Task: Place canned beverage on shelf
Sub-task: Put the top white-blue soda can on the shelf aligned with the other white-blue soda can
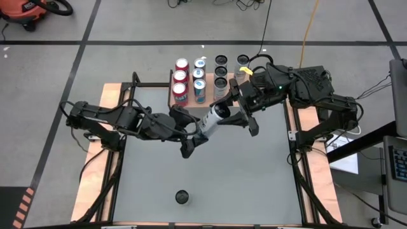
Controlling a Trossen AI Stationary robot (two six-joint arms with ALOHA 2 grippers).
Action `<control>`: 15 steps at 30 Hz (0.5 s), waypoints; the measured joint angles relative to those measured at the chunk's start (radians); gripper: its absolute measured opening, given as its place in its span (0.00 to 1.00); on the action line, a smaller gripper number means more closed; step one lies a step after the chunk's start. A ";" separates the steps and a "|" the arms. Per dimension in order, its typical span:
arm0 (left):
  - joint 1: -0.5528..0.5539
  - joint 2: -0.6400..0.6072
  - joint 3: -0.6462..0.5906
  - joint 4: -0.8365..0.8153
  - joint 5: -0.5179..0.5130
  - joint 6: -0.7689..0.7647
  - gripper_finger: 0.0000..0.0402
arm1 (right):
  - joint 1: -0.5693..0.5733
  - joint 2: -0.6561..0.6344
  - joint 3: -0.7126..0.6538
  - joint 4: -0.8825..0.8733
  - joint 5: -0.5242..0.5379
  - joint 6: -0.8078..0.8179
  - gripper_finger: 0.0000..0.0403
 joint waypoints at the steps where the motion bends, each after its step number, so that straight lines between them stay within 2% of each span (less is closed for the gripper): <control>1: 0.000 0.000 0.000 -0.003 -0.001 0.001 0.98 | 0.000 0.000 0.000 0.001 0.000 0.000 0.52; 7: 0.000 0.000 0.000 -0.003 -0.001 0.005 0.92 | 0.000 0.000 0.000 0.004 0.004 0.000 0.52; 15: 0.000 0.000 0.000 0.000 0.019 0.011 0.67 | 0.000 0.000 0.000 0.002 0.026 0.004 0.52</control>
